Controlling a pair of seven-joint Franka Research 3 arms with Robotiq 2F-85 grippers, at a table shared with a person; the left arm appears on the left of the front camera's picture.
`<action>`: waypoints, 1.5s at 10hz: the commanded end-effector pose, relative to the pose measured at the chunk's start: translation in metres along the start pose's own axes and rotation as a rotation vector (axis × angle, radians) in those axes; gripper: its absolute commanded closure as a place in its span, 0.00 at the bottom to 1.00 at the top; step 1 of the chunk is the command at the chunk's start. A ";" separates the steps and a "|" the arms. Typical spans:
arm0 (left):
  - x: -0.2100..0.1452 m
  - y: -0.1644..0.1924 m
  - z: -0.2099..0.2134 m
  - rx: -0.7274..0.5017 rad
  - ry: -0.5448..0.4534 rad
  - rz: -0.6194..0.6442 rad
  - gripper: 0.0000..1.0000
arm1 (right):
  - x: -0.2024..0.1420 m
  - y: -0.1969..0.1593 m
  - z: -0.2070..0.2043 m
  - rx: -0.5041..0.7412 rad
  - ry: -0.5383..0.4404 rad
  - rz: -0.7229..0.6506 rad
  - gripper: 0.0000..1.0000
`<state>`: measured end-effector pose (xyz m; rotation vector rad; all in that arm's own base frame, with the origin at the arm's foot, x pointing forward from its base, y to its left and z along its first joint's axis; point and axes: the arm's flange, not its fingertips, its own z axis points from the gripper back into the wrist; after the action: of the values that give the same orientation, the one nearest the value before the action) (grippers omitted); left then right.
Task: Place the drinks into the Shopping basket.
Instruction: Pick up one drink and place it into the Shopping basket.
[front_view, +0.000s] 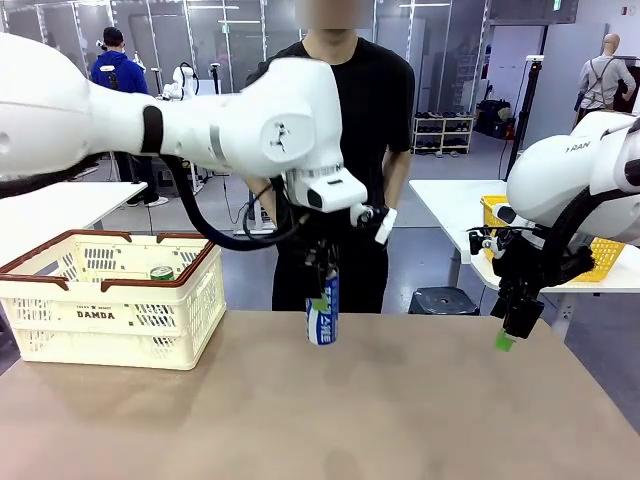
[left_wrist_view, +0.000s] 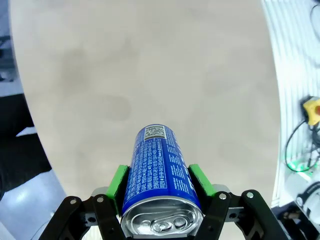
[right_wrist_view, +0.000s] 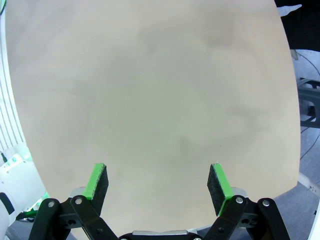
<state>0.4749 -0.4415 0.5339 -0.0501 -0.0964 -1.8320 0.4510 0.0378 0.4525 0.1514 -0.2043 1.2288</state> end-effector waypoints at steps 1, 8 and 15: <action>-0.022 -0.002 0.024 0.004 0.022 0.035 0.92 | -0.001 0.001 0.000 0.004 0.000 0.003 0.00; -0.185 -0.046 0.075 0.169 -0.037 0.314 0.92 | -0.001 0.001 0.000 0.004 0.000 0.003 0.00; -0.232 -0.052 0.078 0.182 -0.020 0.402 0.92 | -0.001 0.001 0.000 0.004 0.000 0.003 0.00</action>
<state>0.4794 -0.1953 0.5829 0.0288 -0.2385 -1.4213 0.4508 0.0376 0.4525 0.1521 -0.2036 1.2285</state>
